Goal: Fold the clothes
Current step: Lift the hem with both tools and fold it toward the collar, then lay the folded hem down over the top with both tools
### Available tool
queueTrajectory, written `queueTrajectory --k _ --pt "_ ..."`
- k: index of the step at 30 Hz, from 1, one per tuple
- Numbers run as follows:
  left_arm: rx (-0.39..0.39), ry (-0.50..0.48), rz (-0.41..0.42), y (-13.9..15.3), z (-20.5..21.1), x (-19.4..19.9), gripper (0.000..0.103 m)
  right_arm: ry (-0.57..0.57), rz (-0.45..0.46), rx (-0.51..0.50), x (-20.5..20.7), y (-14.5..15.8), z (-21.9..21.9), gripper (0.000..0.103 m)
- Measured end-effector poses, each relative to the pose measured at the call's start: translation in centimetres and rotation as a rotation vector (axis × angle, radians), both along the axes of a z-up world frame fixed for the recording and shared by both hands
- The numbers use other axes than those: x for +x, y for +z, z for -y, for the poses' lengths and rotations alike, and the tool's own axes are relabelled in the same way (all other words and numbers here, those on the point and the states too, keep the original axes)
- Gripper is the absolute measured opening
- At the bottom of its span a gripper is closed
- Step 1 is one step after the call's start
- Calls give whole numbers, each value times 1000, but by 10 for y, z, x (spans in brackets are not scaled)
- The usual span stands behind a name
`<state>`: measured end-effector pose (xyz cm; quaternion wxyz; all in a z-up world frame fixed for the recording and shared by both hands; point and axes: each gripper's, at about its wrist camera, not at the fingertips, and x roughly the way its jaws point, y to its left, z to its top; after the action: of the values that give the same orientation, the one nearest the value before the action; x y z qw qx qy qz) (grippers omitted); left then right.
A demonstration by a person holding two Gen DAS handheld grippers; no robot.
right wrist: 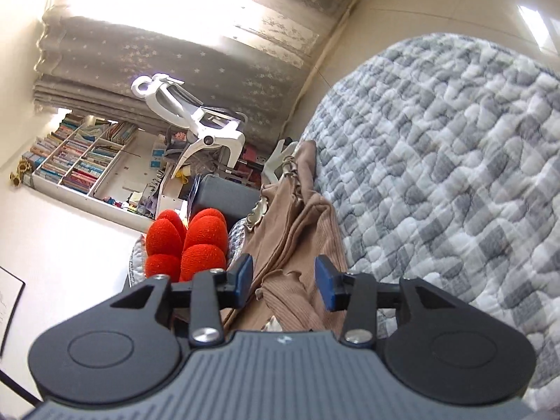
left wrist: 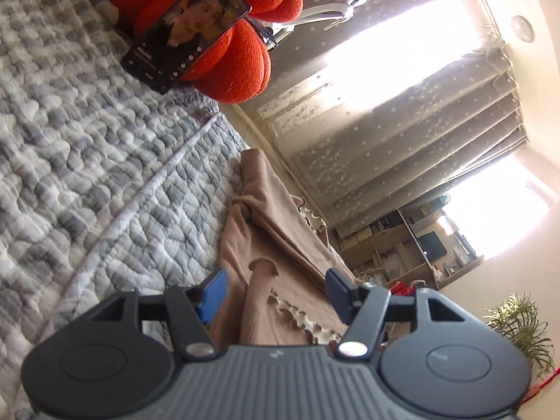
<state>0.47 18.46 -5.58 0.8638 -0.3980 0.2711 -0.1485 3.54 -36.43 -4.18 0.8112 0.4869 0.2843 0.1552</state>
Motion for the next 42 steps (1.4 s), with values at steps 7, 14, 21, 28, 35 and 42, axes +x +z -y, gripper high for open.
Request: queueTrajectory --k 7,14,21,28,35,42 --pt "349 -63 73 13 33 2 62 87 131 -515 2 18 -63 44" --pt "657 -88 158 18 69 -7 58 152 210 -769 11 3 -98 44" --pt "766 -100 197 23 84 -12 55 142 214 -761 11 6 -99 44" --pt "839 -132 135 15 96 -6 39 157 213 -784 10 6 -104 44" --pt "849 -130 71 11 94 -2 20 181 195 -782 14 1 -107 44" --pt "680 -61 90 20 69 -9 8 278 191 -804 19 -4 -121 18"
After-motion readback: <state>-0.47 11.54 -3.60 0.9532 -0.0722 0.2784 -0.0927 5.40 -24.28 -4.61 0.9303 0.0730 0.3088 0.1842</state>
